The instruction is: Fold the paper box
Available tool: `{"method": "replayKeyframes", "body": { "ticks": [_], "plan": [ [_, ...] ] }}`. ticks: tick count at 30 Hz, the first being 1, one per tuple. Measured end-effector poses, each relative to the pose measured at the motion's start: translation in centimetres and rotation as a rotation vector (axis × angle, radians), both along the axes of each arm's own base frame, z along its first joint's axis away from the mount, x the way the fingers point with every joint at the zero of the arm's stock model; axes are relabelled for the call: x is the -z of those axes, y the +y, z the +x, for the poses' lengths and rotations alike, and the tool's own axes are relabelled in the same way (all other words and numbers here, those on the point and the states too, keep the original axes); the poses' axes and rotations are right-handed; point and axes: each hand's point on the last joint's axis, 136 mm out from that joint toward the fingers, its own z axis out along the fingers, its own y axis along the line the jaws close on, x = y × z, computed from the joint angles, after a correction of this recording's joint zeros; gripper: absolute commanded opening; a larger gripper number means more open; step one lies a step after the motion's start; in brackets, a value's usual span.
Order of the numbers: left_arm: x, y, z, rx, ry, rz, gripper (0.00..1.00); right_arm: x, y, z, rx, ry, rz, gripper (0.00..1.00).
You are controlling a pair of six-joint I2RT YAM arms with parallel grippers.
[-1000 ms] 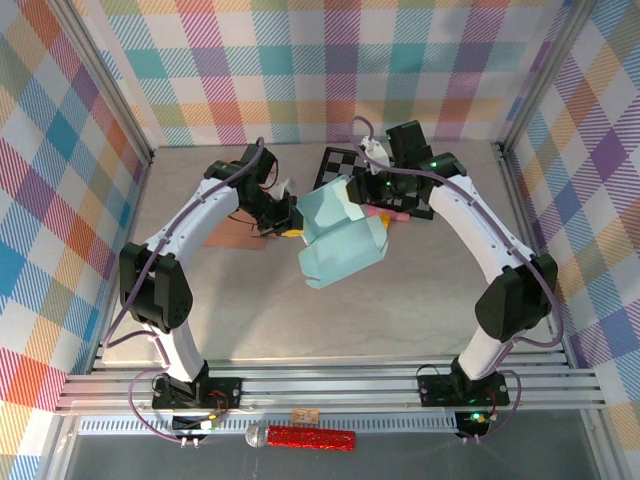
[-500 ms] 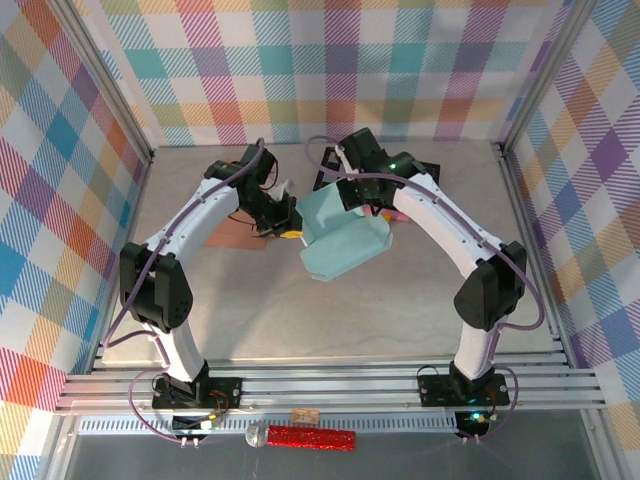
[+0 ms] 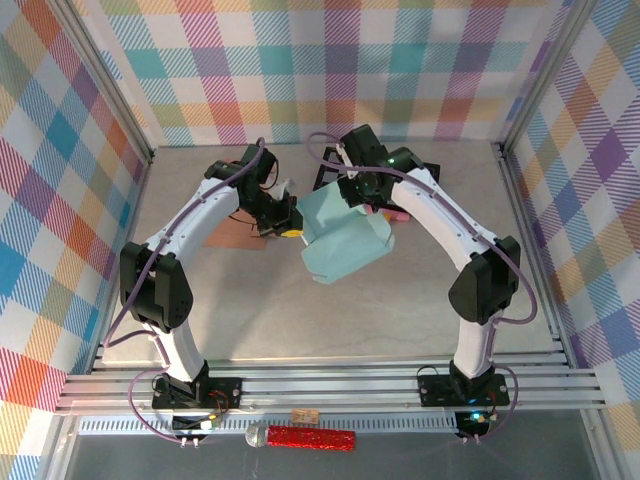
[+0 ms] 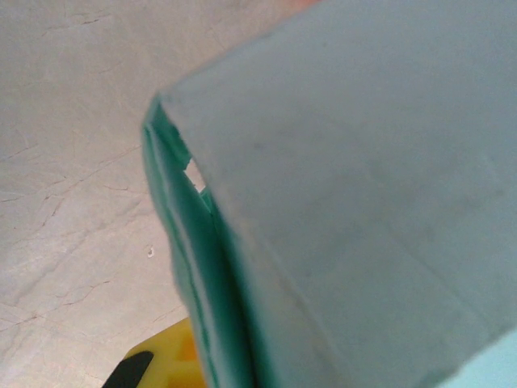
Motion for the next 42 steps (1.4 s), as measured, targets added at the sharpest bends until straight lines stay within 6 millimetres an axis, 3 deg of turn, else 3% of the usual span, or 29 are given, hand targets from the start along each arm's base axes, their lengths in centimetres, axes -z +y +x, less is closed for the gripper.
{"method": "replayKeyframes", "body": {
  "ticks": [6, 8, 23, 31, 35, 37, 41, 42],
  "plan": [
    [0.0, 0.0, 0.0, 0.000, 0.001, 0.001, 0.00, 0.5, -0.4, 0.1, 0.002, 0.011, -0.032, 0.09],
    [0.0, 0.0, 0.0, 0.001, -0.003, -0.001, 0.00, 0.3, -0.7, 0.0, 0.004, 0.006, -0.054, 0.00],
    [-0.2, -0.6, 0.4, -0.016, -0.017, 0.002, 0.00, -0.4, -1.0, 0.7, 0.182, -0.120, -0.370, 0.00],
    [0.0, -0.4, 0.4, -0.035, -0.007, 0.020, 0.00, 0.4, -0.9, 0.4, 0.154, -0.055, -0.324, 0.24],
    [0.0, -0.5, 0.4, -0.038, -0.007, 0.018, 0.00, 1.7, -1.7, -0.5, 0.149, 0.004, -0.319, 0.26],
    [0.0, -0.5, 0.4, -0.039, -0.007, 0.017, 0.00, 2.2, -2.3, -1.2, 0.148, 0.030, -0.321, 0.22],
    [-0.1, -0.6, 0.6, -0.038, -0.015, 0.012, 0.00, 1.9, -2.7, -1.6, 0.148, 0.034, -0.318, 0.00],
    [-0.1, -0.6, 0.7, -0.039, -0.020, 0.011, 0.00, 1.9, -2.8, -1.7, 0.146, 0.035, -0.324, 0.00]
  ]
}}
